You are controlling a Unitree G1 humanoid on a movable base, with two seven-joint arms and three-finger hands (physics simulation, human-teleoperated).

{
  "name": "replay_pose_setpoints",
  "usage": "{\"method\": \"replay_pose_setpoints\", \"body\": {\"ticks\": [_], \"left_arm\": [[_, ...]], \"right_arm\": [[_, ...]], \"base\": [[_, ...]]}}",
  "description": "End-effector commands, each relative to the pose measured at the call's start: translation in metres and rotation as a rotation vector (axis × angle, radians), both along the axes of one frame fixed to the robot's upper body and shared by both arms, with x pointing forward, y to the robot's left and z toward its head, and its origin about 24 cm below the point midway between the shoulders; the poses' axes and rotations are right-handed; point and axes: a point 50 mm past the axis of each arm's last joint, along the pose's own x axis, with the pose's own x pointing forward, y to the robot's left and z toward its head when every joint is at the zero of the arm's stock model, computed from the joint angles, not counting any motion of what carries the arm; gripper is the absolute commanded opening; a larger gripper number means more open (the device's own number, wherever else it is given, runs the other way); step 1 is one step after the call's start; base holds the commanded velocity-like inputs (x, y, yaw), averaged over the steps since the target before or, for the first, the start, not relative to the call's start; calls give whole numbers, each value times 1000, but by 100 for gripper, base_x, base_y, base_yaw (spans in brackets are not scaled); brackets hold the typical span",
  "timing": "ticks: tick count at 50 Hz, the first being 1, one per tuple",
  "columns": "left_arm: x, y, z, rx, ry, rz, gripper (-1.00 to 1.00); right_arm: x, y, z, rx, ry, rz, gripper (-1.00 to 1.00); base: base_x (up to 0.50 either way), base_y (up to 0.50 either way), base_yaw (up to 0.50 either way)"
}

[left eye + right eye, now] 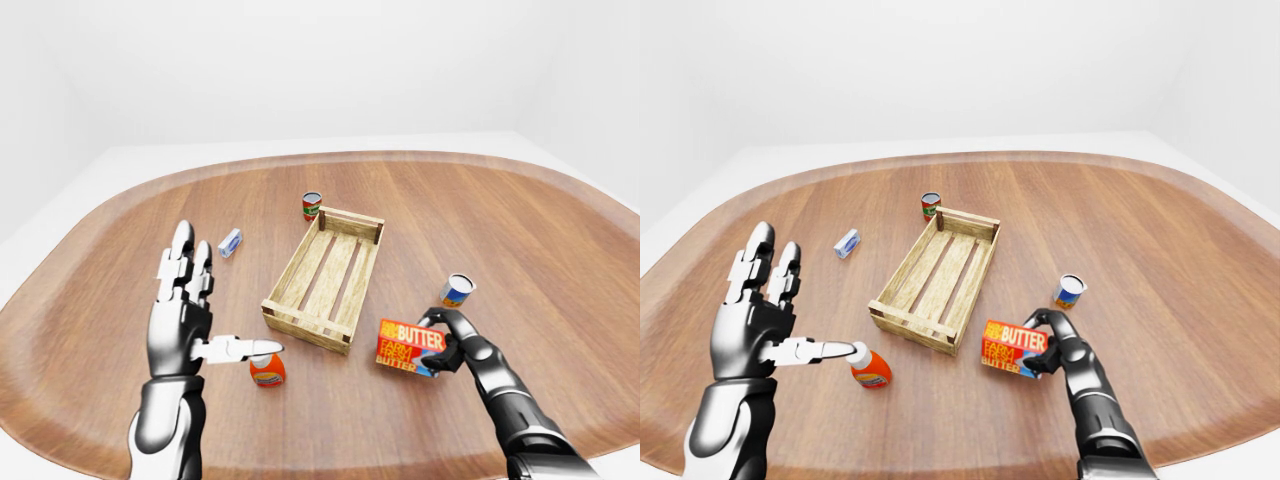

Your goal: Pick up the butter and put it in the tray.

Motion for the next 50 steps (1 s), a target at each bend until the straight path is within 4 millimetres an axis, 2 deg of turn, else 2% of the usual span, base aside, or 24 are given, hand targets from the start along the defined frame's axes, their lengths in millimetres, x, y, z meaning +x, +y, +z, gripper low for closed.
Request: {"method": "replay_pose_setpoints", "body": {"ticks": [1,12,16,19,26,41,50], "left_arm": [[-1,0,1,1,-2,-2,100],[-1,0,1,-2,-5,0,100],[-2,0,1,-2,-5,-1,100],[-2,0,1,-2,-4,-2,100],[-2,0,2,-1,-11,-1,100],[-2,1,3,-2,-12,-1,100],[-3,1,4,-2,-17,-1,100]], "right_arm": [[10,0,47,-2,-261,15,-100],[14,9,68,-22,-363,48,-100],[15,16,82,-45,-436,66,-100],[16,22,84,-46,-450,78,-100],[30,31,97,-24,-511,77,-100],[50,37,107,41,-558,22,-100],[67,45,99,93,-515,-32,-100]], "base": [[0,0,0],[0,0,0],[0,0,0],[0,0,0],[0,0,0],[0,0,0],[0,0,0]]}}
